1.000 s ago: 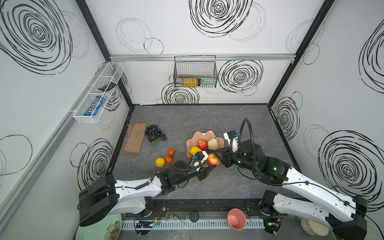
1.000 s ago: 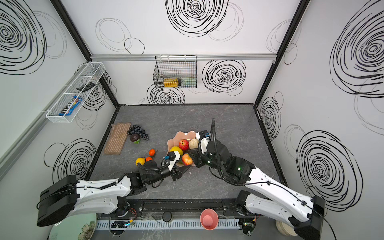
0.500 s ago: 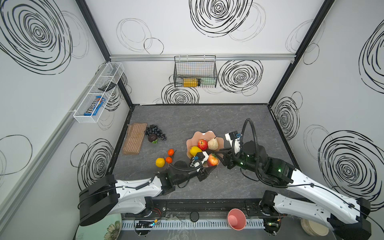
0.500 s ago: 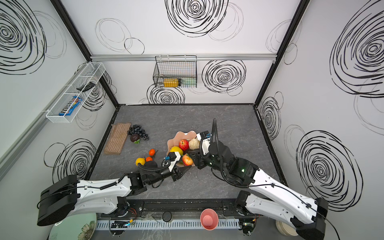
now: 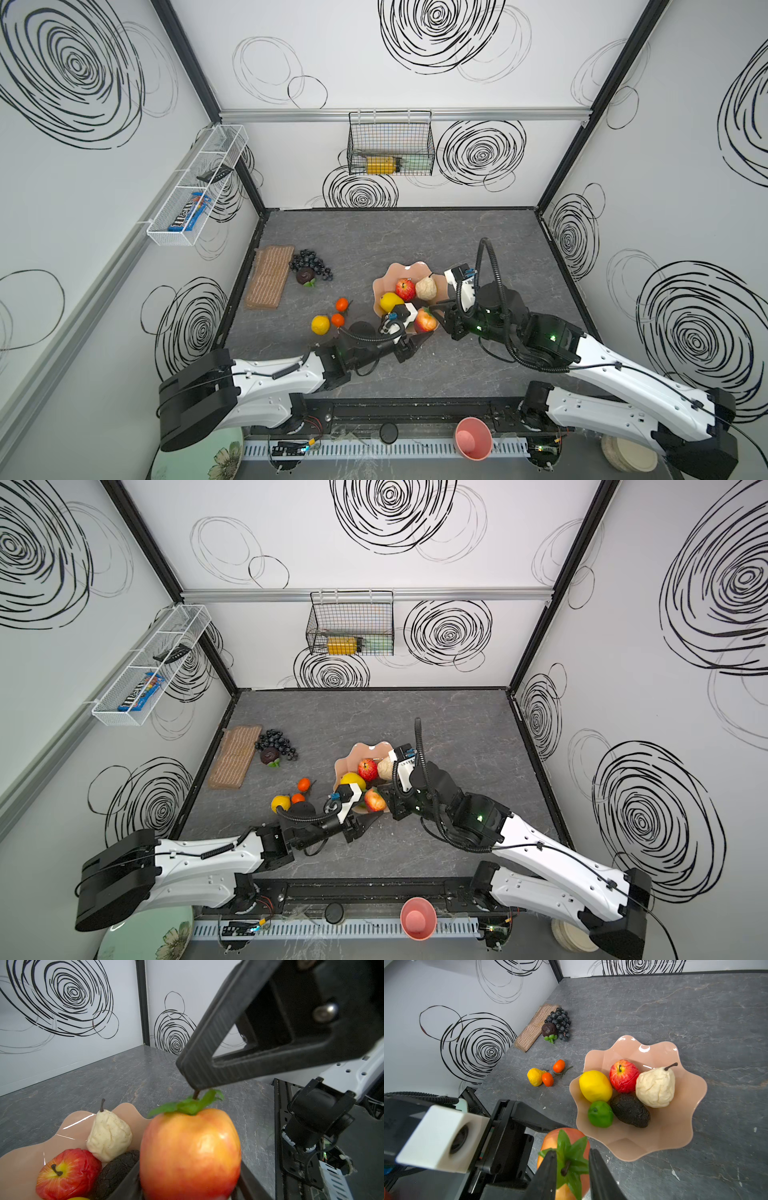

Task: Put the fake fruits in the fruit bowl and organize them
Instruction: 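Grasp the leafy apple with the right gripper while the left gripper releases it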

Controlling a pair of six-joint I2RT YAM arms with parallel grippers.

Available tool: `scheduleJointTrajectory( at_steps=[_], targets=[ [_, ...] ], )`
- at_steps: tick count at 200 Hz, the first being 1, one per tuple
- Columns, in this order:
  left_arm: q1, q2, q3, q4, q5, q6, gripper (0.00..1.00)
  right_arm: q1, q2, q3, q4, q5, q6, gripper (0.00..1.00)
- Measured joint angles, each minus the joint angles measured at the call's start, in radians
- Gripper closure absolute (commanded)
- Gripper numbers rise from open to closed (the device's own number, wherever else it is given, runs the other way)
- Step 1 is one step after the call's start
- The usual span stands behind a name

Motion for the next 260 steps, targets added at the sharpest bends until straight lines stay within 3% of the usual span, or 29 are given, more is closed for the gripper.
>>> scheduleJointTrajectory(
  at_steps=[72,143,159,190,203,260],
  targets=[
    [0.0,0.0,-0.004,0.0,-0.004,0.002,0.43,0.012,0.019,0.0,-0.01,0.018,-0.01,0.8],
    [0.0,0.0,-0.008,0.0,-0.011,0.002,0.4,0.024,0.029,0.002,-0.01,0.029,-0.013,0.96],
    [0.0,0.0,-0.008,0.001,-0.013,0.002,0.36,0.025,0.031,0.007,-0.012,0.035,-0.013,0.98],
    [-0.002,-0.009,-0.01,-0.001,-0.031,0.005,0.07,0.028,0.038,0.018,-0.016,0.063,-0.013,0.99],
    [-0.002,-0.03,-0.01,-0.018,-0.054,-0.003,0.01,0.028,0.04,0.023,-0.02,0.083,-0.014,0.99],
    [0.016,-0.237,-0.01,-0.188,-0.216,-0.036,0.04,-0.018,0.061,0.047,-0.04,0.202,-0.017,1.0]
  ],
)
